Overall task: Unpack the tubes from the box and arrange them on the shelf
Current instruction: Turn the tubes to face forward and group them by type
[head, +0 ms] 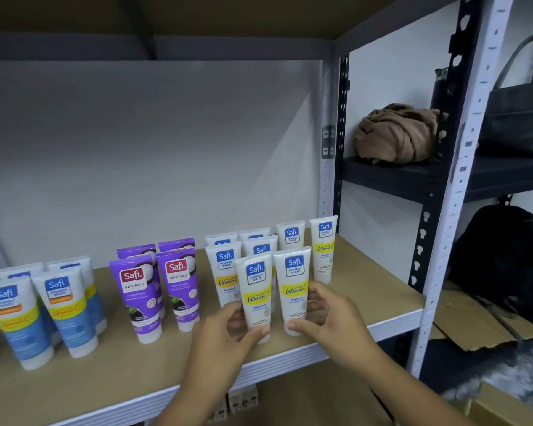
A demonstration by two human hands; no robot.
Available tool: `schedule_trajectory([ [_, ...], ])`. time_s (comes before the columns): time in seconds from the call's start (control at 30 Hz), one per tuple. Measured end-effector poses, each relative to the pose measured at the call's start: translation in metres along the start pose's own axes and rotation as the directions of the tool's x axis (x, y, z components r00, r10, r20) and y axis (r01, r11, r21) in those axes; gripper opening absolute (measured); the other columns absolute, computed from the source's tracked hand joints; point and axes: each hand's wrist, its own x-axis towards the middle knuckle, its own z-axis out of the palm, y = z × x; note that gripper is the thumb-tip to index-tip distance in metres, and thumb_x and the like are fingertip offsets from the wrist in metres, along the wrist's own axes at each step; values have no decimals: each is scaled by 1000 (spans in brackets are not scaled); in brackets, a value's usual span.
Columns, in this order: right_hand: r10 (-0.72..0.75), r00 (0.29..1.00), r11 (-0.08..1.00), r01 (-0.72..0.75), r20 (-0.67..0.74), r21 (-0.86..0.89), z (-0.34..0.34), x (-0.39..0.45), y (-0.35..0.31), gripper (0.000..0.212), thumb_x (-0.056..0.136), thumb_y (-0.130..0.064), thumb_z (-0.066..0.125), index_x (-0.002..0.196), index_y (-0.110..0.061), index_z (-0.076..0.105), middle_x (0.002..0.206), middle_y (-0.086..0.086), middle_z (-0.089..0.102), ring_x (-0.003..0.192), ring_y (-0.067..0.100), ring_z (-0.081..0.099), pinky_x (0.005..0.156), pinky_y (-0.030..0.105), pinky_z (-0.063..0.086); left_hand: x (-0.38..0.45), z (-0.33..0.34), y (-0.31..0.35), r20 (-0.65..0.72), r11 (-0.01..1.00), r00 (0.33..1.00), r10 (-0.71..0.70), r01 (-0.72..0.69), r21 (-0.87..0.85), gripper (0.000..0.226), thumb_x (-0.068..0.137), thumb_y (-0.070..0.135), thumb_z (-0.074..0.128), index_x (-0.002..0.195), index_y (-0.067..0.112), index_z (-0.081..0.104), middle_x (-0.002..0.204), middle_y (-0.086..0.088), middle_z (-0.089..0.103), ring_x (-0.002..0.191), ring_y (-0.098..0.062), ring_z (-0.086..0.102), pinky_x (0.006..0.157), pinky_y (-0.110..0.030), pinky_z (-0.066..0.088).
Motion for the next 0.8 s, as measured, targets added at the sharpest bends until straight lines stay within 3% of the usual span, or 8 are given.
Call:
schedule_trajectory([
  [0.13,16,999,1000,-17,-50,-18,-10,0,7,50,70,-17,87,109,-37,63,97,-24,70,90,-3,67,70,12,51,4,5,2,46,1000,999,-22,23,-4,36,70,23,88,103,29,74,92,21,75,88,3,71,82,-18,55],
  [0.3,15,995,996,-23,-97,-86,-13,9,15,49,71,-18,86,111,-36,62,96,-17,70,86,-4,66,72,13,54,8,15,6,89,998,996,-30,35,-57,35,70,20,87,100,32,73,92,22,75,90,3,70,79,-12,54],
  [0.4,2,991,988,-23,-136,-151,-8,19,20,46,73,-22,84,113,-32,64,99,-17,69,84,-3,66,76,18,56,14,17,6,112,996,993,-42,50,-73,38,69,18,88,101,30,74,92,19,76,89,0,72,81,-16,56],
  [0.53,34,984,991,-56,-176,-125,1,30,23,45,74,-21,84,112,-29,63,97,-17,69,85,-7,65,79,16,56,22,18,5,135,992,989,-64,77,-96,40,66,16,90,101,28,74,92,16,77,88,-3,73,83,-22,57],
  [0.8,80,971,993,-98,-226,-72,11,39,29,43,76,-20,83,110,-28,60,98,-17,70,88,-5,67,83,18,56,24,23,2,123,985,990,-74,92,-148,42,65,13,90,103,25,75,93,12,77,91,-6,73,81,-19,57],
])
